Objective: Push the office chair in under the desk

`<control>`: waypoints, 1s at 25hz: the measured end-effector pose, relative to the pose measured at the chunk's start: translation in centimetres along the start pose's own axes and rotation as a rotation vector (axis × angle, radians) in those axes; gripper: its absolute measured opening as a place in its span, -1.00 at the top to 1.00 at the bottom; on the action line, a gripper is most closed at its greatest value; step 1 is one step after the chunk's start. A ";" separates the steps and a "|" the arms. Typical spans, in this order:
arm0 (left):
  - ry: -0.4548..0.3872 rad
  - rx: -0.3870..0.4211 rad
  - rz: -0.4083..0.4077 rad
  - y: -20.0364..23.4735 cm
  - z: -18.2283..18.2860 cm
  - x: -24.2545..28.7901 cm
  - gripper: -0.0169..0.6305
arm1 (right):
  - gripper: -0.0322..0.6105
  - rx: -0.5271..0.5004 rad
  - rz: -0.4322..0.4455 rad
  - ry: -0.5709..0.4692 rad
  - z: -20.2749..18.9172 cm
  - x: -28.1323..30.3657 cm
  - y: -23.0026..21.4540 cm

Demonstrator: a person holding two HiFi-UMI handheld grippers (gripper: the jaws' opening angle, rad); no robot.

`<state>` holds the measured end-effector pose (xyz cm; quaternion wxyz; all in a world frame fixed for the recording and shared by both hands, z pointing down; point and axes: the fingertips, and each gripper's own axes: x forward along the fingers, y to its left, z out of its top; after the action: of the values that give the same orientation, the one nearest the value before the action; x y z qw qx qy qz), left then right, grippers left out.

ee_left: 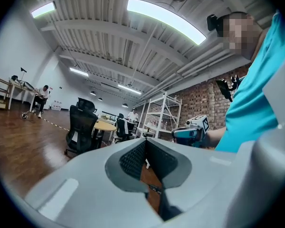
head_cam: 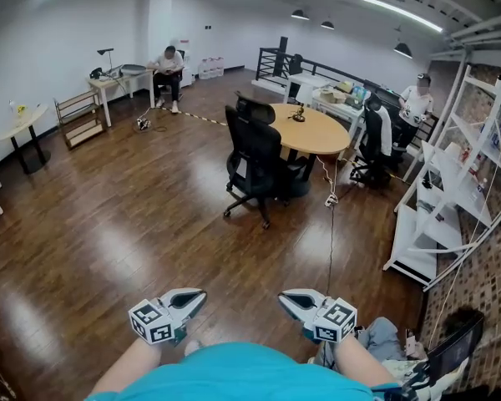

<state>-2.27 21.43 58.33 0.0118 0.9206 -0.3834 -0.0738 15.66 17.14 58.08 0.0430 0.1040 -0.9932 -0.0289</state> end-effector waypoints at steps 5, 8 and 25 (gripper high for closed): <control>0.025 -0.014 0.035 -4.9 -1.5 -0.1 0.86 | 0.90 0.017 0.037 -0.009 -0.8 -3.5 1.7; 0.026 0.018 0.061 -6.5 -0.3 -1.7 0.87 | 0.90 0.018 0.068 -0.015 -0.6 -3.6 3.6; -0.017 0.014 0.214 -6.7 2.7 -15.8 0.87 | 0.90 0.099 0.098 -0.075 1.2 3.7 10.4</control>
<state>-8.94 37.46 57.11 0.0100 0.8737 -0.4802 -0.0771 9.81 26.57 57.90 0.0019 0.0563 -0.9982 0.0184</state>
